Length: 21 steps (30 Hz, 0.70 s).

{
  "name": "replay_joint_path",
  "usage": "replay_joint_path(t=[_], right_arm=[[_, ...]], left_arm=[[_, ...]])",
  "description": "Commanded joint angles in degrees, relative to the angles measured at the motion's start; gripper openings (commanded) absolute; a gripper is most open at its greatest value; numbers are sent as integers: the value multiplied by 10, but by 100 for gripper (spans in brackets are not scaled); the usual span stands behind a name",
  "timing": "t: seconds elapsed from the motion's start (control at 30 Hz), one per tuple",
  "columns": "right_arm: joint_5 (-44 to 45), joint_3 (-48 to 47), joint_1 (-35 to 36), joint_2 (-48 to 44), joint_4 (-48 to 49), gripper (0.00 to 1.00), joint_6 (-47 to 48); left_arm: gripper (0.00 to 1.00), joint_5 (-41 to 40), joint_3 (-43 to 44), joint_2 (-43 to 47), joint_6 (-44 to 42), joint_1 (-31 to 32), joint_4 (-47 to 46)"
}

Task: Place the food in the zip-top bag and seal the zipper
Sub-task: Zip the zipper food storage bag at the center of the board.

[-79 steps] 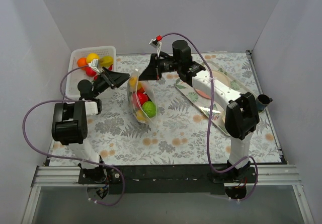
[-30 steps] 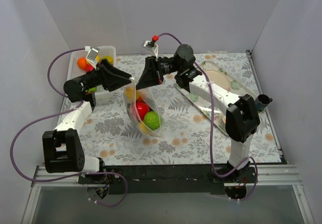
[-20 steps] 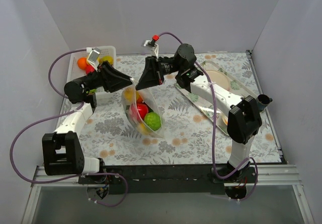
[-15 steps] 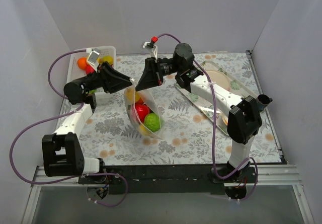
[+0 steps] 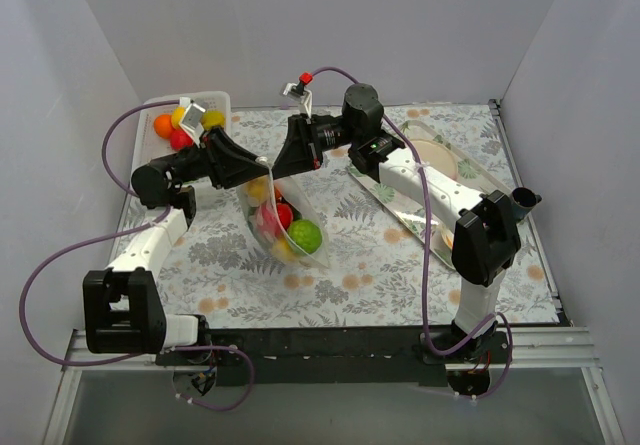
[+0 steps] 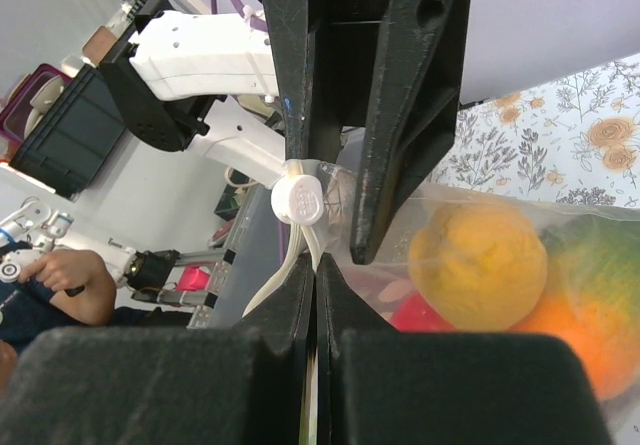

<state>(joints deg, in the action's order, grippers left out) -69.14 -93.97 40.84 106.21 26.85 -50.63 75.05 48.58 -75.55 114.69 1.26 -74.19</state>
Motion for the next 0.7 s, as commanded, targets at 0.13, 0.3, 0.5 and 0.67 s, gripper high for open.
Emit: replay_joint_path(t=[0.13,0.3,0.5,0.67], right_arm=[[18,-41,3,-23,20,1,2],[37,-44,-2,-32,-56,1,64],[86,-62,-2,-32,-187,3,170],[155,-50,3,-44,-284,13,288]], left_arm=[[3,7,3,23,67,8,-312],[0,10,3,29,72,8,-312],[0,-10,-8,23,86,8,-301],[0,-45,-48,20,80,8,-283]])
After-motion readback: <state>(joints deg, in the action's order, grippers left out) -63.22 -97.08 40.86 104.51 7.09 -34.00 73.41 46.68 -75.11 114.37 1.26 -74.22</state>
